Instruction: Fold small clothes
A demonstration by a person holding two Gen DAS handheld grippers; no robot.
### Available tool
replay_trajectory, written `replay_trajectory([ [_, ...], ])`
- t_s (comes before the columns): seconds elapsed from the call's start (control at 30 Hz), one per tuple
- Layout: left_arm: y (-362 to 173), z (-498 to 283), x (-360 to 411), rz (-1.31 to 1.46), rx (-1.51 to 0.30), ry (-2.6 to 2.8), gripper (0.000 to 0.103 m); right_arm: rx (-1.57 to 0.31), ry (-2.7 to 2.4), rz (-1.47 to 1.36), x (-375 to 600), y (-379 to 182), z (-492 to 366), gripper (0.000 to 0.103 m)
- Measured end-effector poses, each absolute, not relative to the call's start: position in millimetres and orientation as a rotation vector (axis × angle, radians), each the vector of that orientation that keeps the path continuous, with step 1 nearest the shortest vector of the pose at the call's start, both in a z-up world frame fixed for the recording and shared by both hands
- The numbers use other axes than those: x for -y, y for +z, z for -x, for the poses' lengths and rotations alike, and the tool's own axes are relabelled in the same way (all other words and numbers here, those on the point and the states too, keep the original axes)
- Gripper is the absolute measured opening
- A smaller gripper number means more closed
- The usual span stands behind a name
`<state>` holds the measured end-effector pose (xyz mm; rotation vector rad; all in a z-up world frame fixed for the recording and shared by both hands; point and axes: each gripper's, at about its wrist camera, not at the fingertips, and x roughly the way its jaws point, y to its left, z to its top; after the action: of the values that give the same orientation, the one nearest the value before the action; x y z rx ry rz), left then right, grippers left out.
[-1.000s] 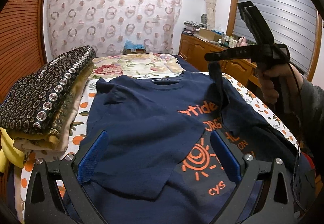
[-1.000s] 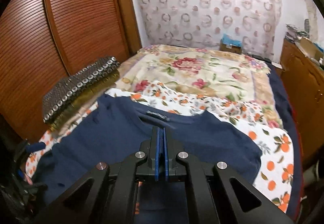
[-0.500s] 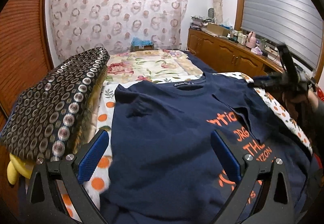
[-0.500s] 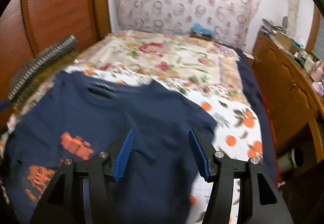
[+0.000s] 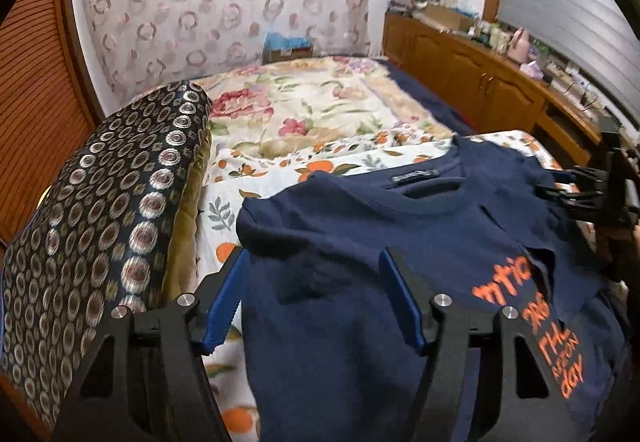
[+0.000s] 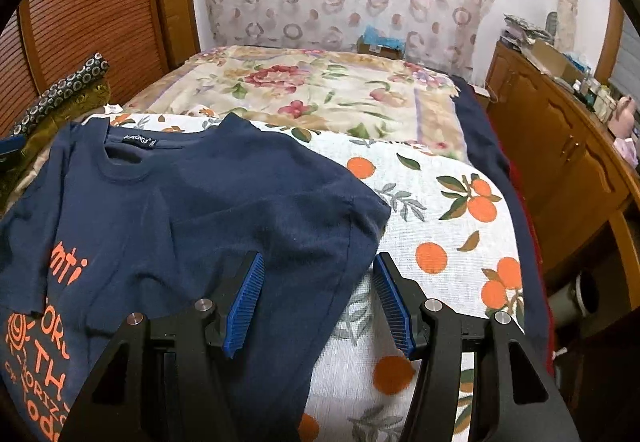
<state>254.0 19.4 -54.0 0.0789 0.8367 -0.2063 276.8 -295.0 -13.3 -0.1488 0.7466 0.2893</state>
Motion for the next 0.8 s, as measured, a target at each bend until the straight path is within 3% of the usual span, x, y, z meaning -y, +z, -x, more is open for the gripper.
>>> replay_trajectory([
  [0.63, -92.1, -303.8, -15.2, -0.105, -0.983, -0.179, 0.065, -0.747, 0.295, 0.142, 304.4, -21.1, -278.0, 0.059],
  [0.73, -93.6, -306.0, -16.7, -0.090, -0.985, -0.195, 0.050, -0.747, 0.296, 0.142, 305.0, -21.0, -278.0, 0.059],
  [0.8, -92.7, -304.9, -16.8, -0.098, -0.978, -0.202, 0.033, -0.747, 0.296, 0.142, 305.3, -20.9, -278.3, 0.059],
])
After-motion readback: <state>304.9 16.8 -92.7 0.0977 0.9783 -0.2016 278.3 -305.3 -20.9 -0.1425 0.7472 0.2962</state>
